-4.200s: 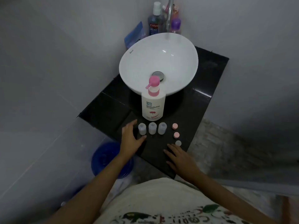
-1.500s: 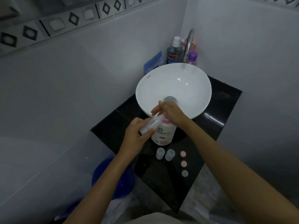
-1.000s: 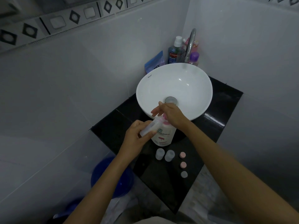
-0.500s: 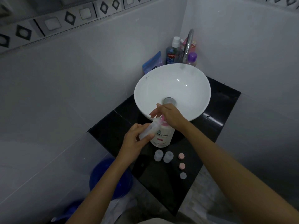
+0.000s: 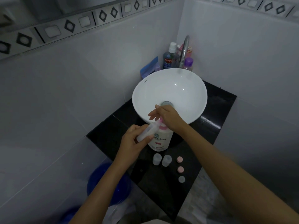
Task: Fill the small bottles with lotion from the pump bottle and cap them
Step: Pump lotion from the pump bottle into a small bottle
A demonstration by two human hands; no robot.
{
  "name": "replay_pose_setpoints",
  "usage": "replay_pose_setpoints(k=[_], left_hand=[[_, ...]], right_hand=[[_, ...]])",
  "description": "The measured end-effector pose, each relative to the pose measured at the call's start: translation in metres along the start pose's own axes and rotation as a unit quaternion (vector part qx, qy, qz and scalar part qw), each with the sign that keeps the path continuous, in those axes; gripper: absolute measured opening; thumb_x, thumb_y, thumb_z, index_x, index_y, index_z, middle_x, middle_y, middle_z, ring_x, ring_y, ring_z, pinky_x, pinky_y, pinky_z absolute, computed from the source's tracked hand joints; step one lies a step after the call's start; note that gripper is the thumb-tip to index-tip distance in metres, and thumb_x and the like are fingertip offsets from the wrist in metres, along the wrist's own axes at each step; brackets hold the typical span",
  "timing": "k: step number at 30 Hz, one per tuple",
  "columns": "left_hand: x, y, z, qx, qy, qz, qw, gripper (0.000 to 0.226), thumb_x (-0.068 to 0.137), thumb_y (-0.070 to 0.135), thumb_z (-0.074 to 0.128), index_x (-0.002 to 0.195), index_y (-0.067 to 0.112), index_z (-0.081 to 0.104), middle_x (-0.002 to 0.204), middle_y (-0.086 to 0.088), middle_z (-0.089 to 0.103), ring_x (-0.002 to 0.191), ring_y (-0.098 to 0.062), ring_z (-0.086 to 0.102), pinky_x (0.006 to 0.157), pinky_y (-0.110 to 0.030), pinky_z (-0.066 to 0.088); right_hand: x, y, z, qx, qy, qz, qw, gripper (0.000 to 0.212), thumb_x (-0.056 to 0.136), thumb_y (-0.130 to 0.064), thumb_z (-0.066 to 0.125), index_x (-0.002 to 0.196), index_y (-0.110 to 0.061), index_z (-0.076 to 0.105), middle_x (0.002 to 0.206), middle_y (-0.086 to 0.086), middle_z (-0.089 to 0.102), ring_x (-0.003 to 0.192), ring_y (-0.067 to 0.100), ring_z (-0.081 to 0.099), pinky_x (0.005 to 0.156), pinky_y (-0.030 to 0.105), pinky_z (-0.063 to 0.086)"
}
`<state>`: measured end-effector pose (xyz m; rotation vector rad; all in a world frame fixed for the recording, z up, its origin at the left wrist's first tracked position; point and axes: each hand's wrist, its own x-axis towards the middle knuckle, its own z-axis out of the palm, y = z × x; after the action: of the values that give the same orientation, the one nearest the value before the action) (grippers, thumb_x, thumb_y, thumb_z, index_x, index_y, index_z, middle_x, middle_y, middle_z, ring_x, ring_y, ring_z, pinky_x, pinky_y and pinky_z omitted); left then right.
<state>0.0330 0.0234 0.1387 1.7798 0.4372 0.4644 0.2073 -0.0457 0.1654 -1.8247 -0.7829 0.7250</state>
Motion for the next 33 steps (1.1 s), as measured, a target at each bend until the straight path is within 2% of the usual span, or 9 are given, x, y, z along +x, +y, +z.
replay_pose_setpoints(k=[5, 9, 12, 14, 19, 22, 24, 29, 33], left_hand=[[0.000, -0.005, 0.000, 0.003, -0.006, -0.008, 1.000, 0.034, 0.075, 0.049, 0.061, 0.108, 0.053, 0.055, 0.096, 0.005, 0.054, 0.087, 0.007, 0.055, 0.072, -0.006, 0.045], [0.001, 0.001, -0.004, -0.008, -0.005, 0.002, 1.000, 0.034, 0.075, 0.048, 0.063, 0.107, 0.054, 0.056, 0.097, 0.004, 0.054, 0.088, 0.007, 0.056, 0.072, -0.005, 0.045], [0.002, 0.004, -0.005, -0.003, -0.005, 0.005, 1.000, 0.035, 0.076, 0.046, 0.062, 0.110, 0.050, 0.056, 0.098, 0.002, 0.054, 0.088, 0.007, 0.056, 0.071, -0.003, 0.044], [0.003, 0.003, -0.004, -0.003, -0.006, 0.006, 1.000, 0.035, 0.077, 0.044, 0.063, 0.112, 0.047, 0.056, 0.097, 0.004, 0.054, 0.088, 0.008, 0.055, 0.071, -0.003, 0.044], [0.003, -0.005, -0.002, 0.017, -0.011, 0.001, 1.000, 0.034, 0.084, 0.029, 0.066, 0.108, 0.051, 0.056, 0.094, 0.003, 0.054, 0.083, 0.007, 0.055, 0.070, -0.004, 0.043], [0.003, -0.004, -0.003, 0.019, -0.012, 0.005, 1.000, 0.032, 0.083, 0.032, 0.066, 0.107, 0.051, 0.057, 0.093, 0.002, 0.054, 0.083, 0.007, 0.055, 0.070, -0.004, 0.043], [0.003, 0.000, -0.004, 0.008, -0.012, 0.004, 1.000, 0.031, 0.079, 0.041, 0.064, 0.109, 0.050, 0.058, 0.093, 0.003, 0.054, 0.084, 0.006, 0.056, 0.071, -0.006, 0.044], [0.008, 0.006, -0.007, 0.009, -0.006, 0.016, 1.000, 0.039, 0.075, 0.049, 0.063, 0.113, 0.044, 0.059, 0.093, 0.005, 0.053, 0.084, 0.005, 0.055, 0.071, -0.007, 0.045], [0.007, 0.001, -0.005, 0.008, -0.012, 0.012, 1.000, 0.033, 0.078, 0.046, 0.063, 0.110, 0.049, 0.059, 0.090, 0.007, 0.053, 0.082, 0.005, 0.054, 0.070, -0.006, 0.044]], right_hand=[[-0.003, 0.005, 0.006, 0.009, -0.002, 0.029, 1.000, 0.044, 0.100, -0.023, 0.037, 0.084, -0.003, 0.073, 0.073, -0.002, 0.069, 0.070, 0.007, 0.057, 0.053, 0.011, 0.044], [-0.002, -0.004, 0.000, -0.016, -0.008, -0.001, 1.000, 0.043, 0.100, -0.027, 0.040, 0.088, -0.003, 0.074, 0.084, 0.007, 0.073, 0.074, 0.008, 0.060, 0.071, 0.017, 0.046], [-0.003, -0.006, -0.001, 0.013, 0.000, -0.028, 1.000, 0.044, 0.100, -0.027, 0.042, 0.086, -0.001, 0.074, 0.085, 0.012, 0.074, 0.074, 0.007, 0.064, 0.071, 0.007, 0.047], [-0.003, -0.004, 0.001, 0.018, 0.010, -0.025, 0.999, 0.044, 0.100, -0.026, 0.041, 0.085, -0.002, 0.075, 0.084, 0.011, 0.074, 0.075, 0.008, 0.064, 0.070, 0.007, 0.046], [-0.005, 0.003, 0.008, 0.017, 0.011, 0.022, 1.000, 0.044, 0.100, -0.025, 0.040, 0.082, -0.003, 0.074, 0.071, -0.002, 0.070, 0.075, 0.004, 0.063, 0.067, 0.017, 0.045], [-0.007, 0.002, 0.008, 0.004, 0.002, 0.017, 1.000, 0.043, 0.100, -0.024, 0.041, 0.082, -0.003, 0.074, 0.074, 0.003, 0.070, 0.087, 0.019, 0.066, 0.087, 0.032, 0.051], [-0.006, -0.005, 0.003, -0.011, -0.009, 0.014, 1.000, 0.043, 0.100, -0.027, 0.042, 0.084, -0.003, 0.074, 0.081, 0.007, 0.072, 0.090, 0.022, 0.065, 0.092, 0.035, 0.049], [-0.005, -0.011, -0.001, 0.016, 0.001, -0.016, 1.000, 0.044, 0.100, -0.025, 0.041, 0.088, 0.001, 0.074, 0.087, 0.016, 0.074, 0.080, 0.012, 0.065, 0.087, 0.022, 0.046], [-0.003, -0.001, 0.004, 0.022, 0.016, 0.000, 1.000, 0.044, 0.100, -0.023, 0.039, 0.084, -0.001, 0.074, 0.077, 0.006, 0.072, 0.078, 0.012, 0.062, 0.075, 0.019, 0.047]])
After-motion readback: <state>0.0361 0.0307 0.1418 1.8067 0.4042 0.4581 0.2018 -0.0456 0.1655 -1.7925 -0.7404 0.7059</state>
